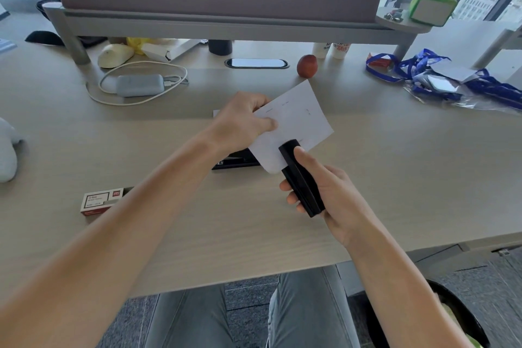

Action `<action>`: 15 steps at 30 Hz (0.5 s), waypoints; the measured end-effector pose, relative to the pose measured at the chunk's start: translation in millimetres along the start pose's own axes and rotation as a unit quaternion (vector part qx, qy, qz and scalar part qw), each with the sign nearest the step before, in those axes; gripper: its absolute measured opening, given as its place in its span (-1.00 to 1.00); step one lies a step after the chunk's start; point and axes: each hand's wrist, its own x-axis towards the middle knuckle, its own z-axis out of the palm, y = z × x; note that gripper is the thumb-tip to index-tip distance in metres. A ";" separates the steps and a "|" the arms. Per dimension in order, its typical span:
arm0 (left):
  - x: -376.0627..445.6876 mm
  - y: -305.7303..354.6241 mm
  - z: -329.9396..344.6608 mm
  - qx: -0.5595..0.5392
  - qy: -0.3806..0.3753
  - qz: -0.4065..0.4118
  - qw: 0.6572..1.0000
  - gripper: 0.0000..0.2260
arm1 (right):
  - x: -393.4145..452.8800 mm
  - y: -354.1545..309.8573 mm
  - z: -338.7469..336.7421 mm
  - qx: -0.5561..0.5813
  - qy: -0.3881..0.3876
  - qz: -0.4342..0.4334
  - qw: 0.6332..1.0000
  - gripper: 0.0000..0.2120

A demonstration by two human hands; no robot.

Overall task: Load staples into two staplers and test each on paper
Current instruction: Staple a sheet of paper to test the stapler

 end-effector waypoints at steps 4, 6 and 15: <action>-3.8 -2.8 5.4 -0.030 0.043 -0.021 0.998 -0.90 | 1.0 3.9 -0.3 -0.002 0.014 -0.023 1.000 -0.48; -8.8 -4.7 8.8 -0.065 0.072 -0.047 0.994 -0.90 | 1.4 4.8 -0.1 -0.001 0.023 -0.031 0.999 -0.48; -46.7 -8.4 28.5 -0.174 0.116 -0.057 0.976 -0.85 | 1.8 3.7 3.7 0.001 0.056 -0.057 0.997 -0.52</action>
